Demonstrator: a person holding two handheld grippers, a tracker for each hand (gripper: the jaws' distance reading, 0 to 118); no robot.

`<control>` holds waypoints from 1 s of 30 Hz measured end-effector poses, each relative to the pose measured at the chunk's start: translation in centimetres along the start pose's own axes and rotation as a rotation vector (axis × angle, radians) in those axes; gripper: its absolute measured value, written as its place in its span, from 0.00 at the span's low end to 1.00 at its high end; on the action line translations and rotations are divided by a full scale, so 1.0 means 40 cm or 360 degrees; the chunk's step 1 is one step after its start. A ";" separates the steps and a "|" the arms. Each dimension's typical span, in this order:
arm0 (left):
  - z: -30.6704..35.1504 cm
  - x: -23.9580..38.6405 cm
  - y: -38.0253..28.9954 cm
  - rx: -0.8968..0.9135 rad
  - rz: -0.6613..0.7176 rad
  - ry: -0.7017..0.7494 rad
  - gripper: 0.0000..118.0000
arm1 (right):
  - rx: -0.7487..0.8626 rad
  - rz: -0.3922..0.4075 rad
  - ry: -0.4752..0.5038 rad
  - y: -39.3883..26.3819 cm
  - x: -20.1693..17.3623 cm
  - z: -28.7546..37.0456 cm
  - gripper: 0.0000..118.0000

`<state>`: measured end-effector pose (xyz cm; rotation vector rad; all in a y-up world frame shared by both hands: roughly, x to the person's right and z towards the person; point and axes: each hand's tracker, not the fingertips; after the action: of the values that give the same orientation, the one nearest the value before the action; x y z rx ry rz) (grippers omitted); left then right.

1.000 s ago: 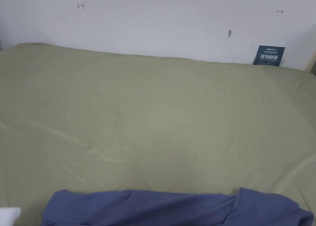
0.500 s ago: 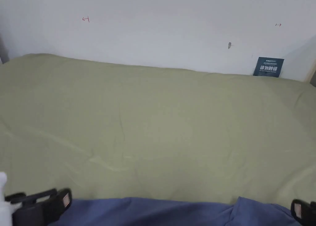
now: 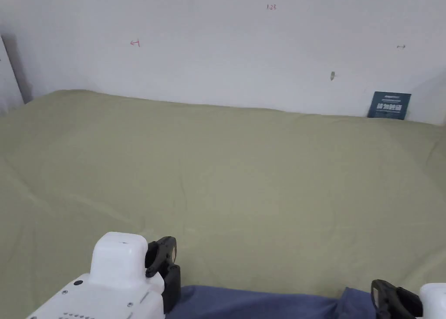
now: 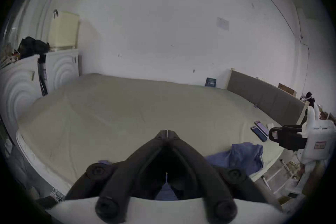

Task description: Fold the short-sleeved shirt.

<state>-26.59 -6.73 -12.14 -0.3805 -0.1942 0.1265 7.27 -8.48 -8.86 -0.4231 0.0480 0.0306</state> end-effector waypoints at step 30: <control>-0.205 -0.520 -0.281 -0.0817 0.1195 -0.0271 0.07 | -0.0054 -0.0053 0.0164 0.034 0.018 -0.011 0.00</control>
<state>-44.14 -23.30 -18.73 -0.9453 -0.2441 0.8615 7.90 -7.42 -9.86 -0.4591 0.1419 -0.0233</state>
